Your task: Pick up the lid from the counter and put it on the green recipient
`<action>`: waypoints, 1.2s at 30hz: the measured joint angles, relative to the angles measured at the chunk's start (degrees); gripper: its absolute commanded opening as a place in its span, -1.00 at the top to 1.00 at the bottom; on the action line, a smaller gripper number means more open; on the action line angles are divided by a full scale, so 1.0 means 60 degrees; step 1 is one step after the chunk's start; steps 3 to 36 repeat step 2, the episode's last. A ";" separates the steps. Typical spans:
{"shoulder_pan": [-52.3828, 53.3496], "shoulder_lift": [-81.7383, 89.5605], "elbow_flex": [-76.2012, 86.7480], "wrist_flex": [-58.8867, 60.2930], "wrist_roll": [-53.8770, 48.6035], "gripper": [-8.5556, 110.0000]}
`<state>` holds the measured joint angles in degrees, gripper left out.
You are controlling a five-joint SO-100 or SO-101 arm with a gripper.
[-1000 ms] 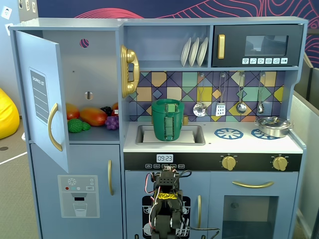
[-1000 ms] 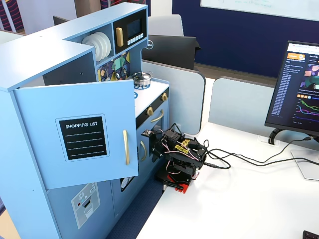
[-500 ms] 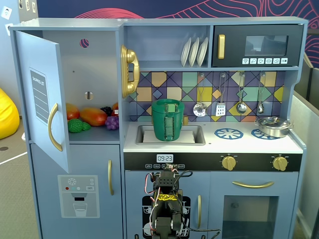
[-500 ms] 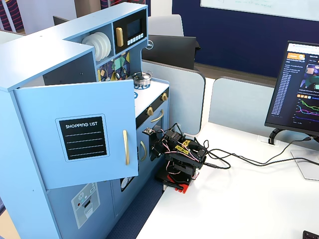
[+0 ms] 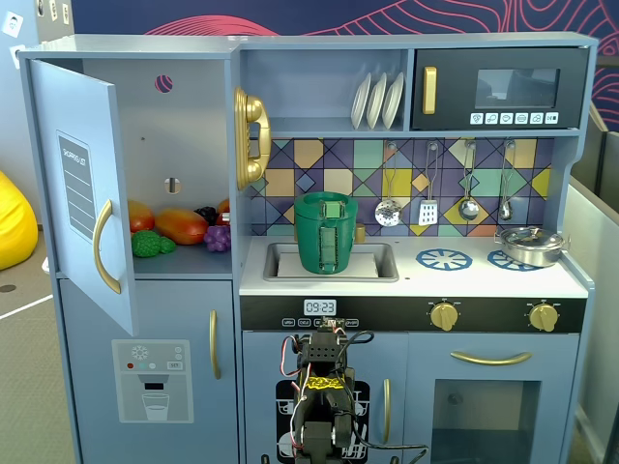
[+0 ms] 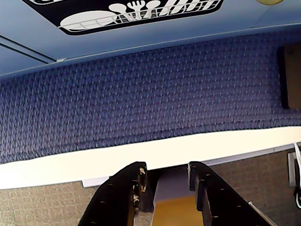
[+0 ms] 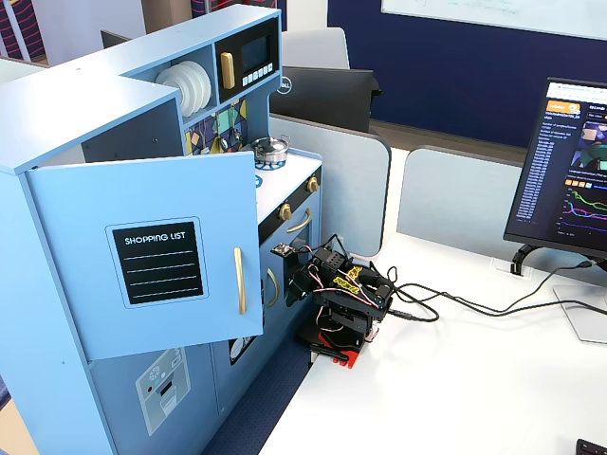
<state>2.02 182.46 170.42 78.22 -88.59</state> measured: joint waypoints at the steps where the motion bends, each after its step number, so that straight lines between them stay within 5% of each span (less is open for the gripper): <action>1: 0.0000 0.0000 0.0000 0.0000 0.0000 0.83; 36: 0.0000 0.0000 0.0000 0.0000 0.0000 0.83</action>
